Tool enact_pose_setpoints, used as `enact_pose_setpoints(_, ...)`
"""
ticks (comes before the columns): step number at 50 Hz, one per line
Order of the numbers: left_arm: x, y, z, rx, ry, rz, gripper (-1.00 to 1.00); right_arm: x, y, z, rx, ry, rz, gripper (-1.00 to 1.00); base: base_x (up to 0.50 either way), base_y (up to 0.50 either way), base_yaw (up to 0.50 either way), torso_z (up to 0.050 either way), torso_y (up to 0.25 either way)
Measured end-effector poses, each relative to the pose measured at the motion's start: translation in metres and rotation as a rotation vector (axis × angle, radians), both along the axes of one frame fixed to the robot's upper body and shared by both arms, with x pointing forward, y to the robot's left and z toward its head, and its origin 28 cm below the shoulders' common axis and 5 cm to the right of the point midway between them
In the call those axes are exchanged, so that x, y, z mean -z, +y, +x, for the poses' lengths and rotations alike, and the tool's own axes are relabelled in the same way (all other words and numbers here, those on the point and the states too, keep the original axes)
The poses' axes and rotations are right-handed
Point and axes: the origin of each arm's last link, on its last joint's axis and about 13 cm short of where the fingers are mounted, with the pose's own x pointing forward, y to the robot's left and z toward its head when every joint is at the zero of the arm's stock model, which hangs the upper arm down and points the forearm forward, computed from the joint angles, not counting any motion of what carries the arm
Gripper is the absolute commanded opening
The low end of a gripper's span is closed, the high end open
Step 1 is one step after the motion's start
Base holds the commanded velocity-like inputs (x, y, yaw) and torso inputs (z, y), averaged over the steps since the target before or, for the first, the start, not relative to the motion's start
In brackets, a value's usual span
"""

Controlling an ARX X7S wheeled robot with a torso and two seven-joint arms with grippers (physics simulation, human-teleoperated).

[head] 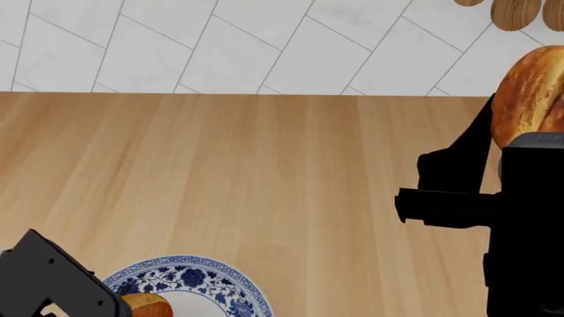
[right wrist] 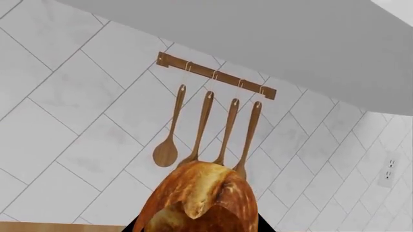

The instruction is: Place all breads on the cutting board.

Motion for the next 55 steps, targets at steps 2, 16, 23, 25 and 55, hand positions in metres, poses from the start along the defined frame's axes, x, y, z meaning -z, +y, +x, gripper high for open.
enact_pose_setpoints(2, 0.001, 0.000, 0.001, 0.000, 0.003, 0.001, 1.00, 0.000, 0.000, 0.000, 0.000, 0.000, 0.000, -1.00, 0.00, 0.00, 0.00, 0.000, 0.000)
enact_pose_setpoints(16, 0.006, -0.002, 0.007, 0.004, 0.024, 0.003, 1.00, 0.001, 0.000, -0.001, 0.001, -0.001, 0.000, -1.00, 0.00, 0.00, 0.00, 0.000, 0.000)
enact_pose_setpoints(23, 0.009, -0.001, 0.010, 0.000, 0.032, 0.003, 1.00, 0.001, 0.000, -0.001, 0.002, 0.000, 0.001, -1.00, 0.00, 0.00, 0.00, 0.000, 0.002)
enact_pose_setpoints(25, 0.009, -0.001, 0.010, -0.001, 0.034, 0.003, 1.00, 0.002, 0.000, -0.001, 0.002, 0.000, 0.001, -1.00, 0.00, 0.00, 0.00, 0.000, 0.000)
enact_pose_setpoints(55, 0.019, -0.001, 0.020, -0.009, 0.067, 0.028, 1.00, 0.002, 0.000, -0.003, 0.007, -0.008, 0.013, -1.00, 0.00, 0.00, 0.00, 0.000, 0.000)
